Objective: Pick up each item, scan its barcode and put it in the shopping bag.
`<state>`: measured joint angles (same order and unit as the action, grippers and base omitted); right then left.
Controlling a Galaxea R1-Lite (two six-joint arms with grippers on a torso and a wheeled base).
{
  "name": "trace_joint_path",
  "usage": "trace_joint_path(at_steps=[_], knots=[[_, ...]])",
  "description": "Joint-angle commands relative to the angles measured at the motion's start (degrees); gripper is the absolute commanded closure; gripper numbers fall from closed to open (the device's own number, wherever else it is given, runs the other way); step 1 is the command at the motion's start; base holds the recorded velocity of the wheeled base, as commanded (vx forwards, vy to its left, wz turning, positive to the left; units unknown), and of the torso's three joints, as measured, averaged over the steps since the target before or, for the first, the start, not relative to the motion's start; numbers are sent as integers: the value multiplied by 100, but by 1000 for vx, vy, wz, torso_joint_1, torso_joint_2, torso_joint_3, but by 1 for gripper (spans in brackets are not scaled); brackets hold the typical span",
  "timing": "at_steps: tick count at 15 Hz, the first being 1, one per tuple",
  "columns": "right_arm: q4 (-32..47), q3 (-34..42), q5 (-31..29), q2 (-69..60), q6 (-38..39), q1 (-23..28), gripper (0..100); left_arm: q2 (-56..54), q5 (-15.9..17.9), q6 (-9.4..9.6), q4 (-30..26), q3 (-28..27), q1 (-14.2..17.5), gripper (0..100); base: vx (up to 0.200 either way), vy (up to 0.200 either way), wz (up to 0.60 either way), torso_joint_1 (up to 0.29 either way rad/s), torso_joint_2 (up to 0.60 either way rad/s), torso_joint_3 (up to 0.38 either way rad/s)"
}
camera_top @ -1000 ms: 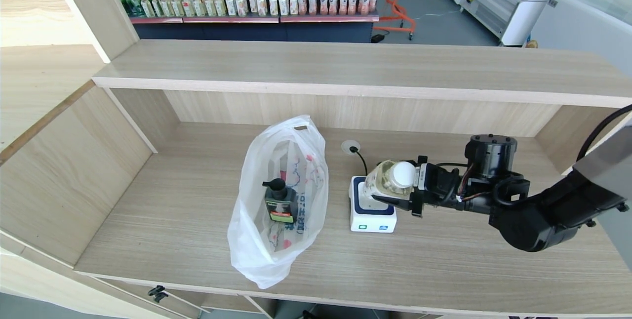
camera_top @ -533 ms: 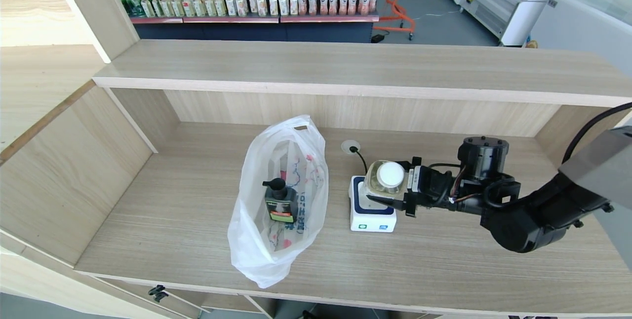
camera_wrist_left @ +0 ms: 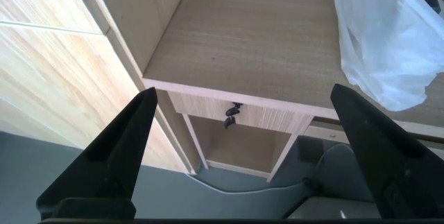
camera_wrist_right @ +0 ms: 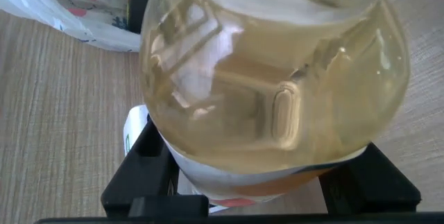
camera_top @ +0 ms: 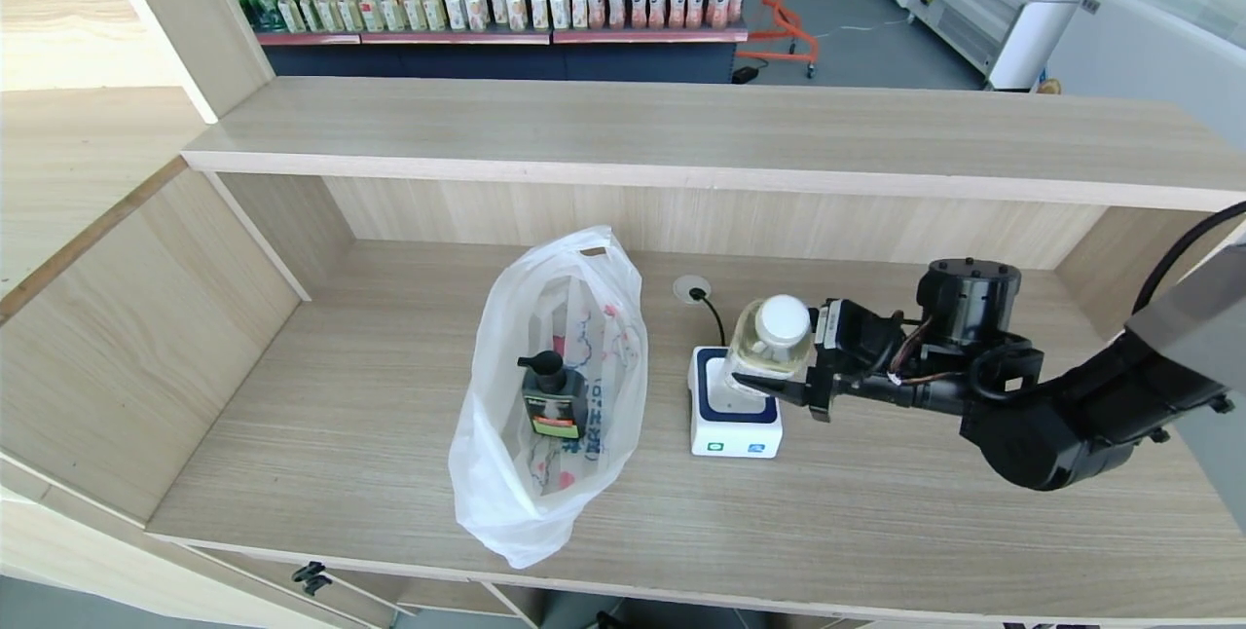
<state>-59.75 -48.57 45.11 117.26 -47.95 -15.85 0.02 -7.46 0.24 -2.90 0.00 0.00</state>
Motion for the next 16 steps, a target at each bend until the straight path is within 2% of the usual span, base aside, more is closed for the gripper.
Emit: trace_joint_path(at_steps=[1,2,3,6,10,15,16], knots=[[-63,14,-2,-1039,1094,205,100,-2,-1,2,0,0,0,0,0,0,0,0,0,0],[-63,93,-11,-1346,1639,240,100,-2,-1,2,0,0,0,0,0,0,0,0,0,0],[-55,286,-221,-1733,2360,240,100,-2,-1,2,0,0,0,0,0,0,0,0,0,0],[-46,1033,-925,-2436,3810,214,100,-2,-1,2,0,0,0,0,0,0,0,0,0,0],[-20,1701,-1144,-2770,4469,222,100,-2,-1,20,0,0,0,0,0,0,0,0,0,0],[-2,1666,-1144,-2735,4610,222,100,-2,-1,55,0,0,0,0,0,0,0,0,0,0],[-2,1631,-1144,-2717,4610,222,100,-2,-1,46,0,0,0,0,0,200,0,2,2,2]])
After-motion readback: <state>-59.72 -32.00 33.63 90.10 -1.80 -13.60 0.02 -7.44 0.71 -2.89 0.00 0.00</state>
